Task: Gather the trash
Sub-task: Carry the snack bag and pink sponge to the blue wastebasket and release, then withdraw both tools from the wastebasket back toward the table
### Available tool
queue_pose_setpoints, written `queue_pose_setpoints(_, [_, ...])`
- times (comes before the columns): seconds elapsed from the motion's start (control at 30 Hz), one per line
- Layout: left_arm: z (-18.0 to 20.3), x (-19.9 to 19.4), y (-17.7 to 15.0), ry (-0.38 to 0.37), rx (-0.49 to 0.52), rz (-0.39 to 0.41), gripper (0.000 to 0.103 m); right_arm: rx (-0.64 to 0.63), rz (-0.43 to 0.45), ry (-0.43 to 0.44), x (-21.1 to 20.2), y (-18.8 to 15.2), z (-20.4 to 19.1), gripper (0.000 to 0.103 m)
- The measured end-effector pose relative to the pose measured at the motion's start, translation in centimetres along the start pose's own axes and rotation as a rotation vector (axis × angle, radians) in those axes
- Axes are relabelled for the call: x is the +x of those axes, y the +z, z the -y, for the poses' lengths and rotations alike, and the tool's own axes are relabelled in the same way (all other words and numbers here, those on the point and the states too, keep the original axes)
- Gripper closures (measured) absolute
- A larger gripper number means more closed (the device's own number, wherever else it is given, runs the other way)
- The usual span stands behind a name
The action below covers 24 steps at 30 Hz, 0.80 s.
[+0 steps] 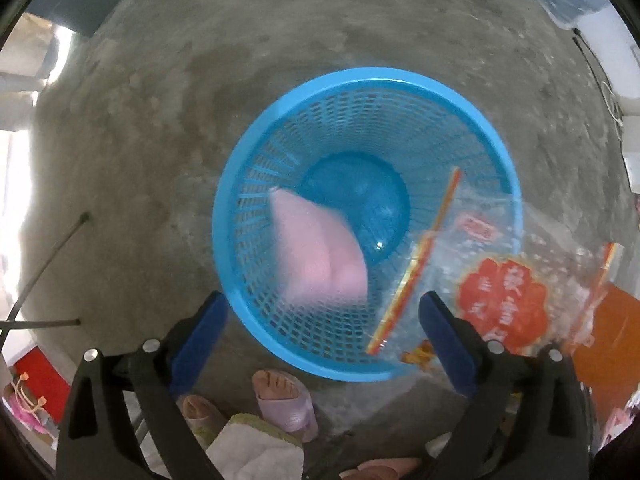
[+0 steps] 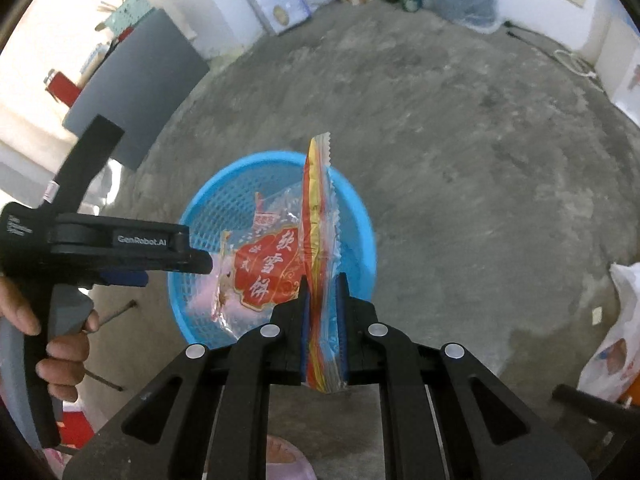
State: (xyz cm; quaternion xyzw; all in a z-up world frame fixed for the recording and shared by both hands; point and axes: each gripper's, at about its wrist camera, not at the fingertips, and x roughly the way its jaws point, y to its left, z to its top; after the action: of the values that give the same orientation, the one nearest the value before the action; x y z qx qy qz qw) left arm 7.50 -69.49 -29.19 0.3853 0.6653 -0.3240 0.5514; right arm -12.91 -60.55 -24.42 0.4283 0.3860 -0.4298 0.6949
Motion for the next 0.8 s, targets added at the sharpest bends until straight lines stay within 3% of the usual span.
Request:
queue_pose_setpoints(0.2, [-1.4, 0.8, -0.3, -0.032, -0.029, -0.017, 0.008, -0.072, -0.059, -0.026, 3.0, -0.3, -2.0, 0.086])
queue_pose_setpoints(0.27, [-1.7, 0.9, -0.4, -0.048, -0.030, -0.019, 0.008, -0.118, -0.081, -0.044, 4.0, -0.7, -3.0, 0.055])
queue_pose_setpoints(0.33, [-1.8, 0.5, -0.5, -0.056, -0.024, -0.013, 0.008, -0.162, -0.067, -0.099, 4.2, -1.1, -3.6, 0.044])
queue_pose_setpoints(0.6, [-1.3, -4.5, -1.5, -0.122, 0.016, 0.071, 0.008, -0.131, 0.010, -0.124, 0.2, -1.8, -1.7, 0.042])
queue_pose_setpoints(0.8, [-1.2, -11.7, -5.1, -0.216, 0.071, 0.186, 0.008, -0.110, 0.076, -0.108, -5.4, -3.9, -0.7, 0.042])
